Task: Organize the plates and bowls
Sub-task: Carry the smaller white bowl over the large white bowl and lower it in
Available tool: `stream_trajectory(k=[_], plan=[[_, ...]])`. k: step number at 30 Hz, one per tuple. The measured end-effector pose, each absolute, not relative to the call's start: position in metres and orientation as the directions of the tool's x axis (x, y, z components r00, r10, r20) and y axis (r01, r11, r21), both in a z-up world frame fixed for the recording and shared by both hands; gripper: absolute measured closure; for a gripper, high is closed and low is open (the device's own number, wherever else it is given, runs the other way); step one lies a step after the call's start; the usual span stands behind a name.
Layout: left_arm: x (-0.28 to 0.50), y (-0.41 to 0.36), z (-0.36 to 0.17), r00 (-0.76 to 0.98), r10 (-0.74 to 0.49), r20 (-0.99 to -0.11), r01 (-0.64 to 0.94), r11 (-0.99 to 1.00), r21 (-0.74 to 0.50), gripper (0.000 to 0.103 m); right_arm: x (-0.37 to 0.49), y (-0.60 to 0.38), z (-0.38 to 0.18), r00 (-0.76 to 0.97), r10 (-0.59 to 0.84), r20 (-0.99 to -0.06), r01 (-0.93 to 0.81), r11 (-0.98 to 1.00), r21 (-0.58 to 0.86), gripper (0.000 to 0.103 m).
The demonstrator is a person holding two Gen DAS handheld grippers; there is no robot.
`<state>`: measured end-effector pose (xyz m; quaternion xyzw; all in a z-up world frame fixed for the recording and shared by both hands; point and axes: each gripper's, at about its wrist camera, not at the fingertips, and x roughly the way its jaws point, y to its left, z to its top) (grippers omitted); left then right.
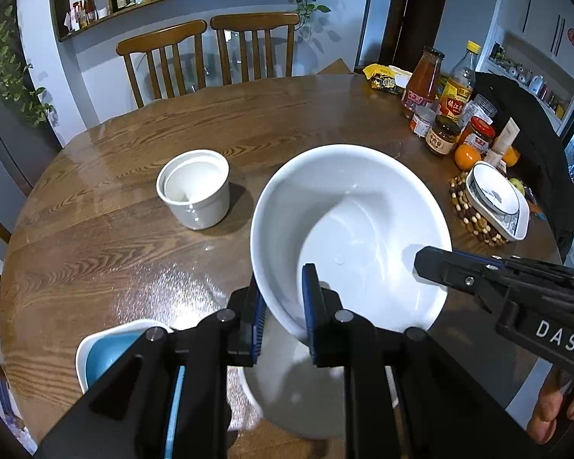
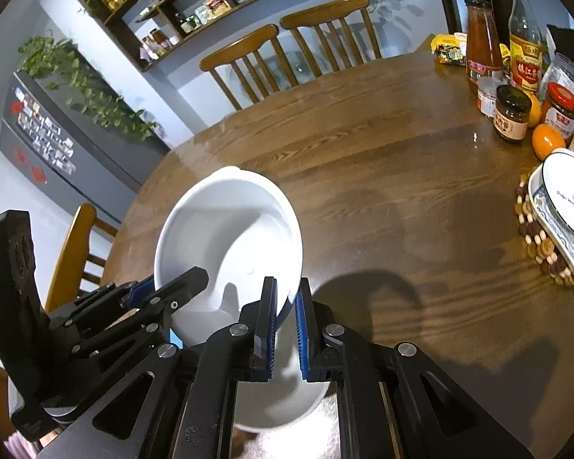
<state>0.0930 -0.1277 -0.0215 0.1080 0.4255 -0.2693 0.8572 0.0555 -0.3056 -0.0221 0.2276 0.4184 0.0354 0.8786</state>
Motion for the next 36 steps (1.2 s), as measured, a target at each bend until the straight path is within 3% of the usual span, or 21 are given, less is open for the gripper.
stream_trajectory(k=[36], plan=[[0.062,-0.111,-0.048,0.432,-0.331,-0.839,0.562,0.826,-0.037,0.087,0.024,-0.283,-0.048,0.576,0.274,-0.770,0.137,0.897,0.421,0.092]])
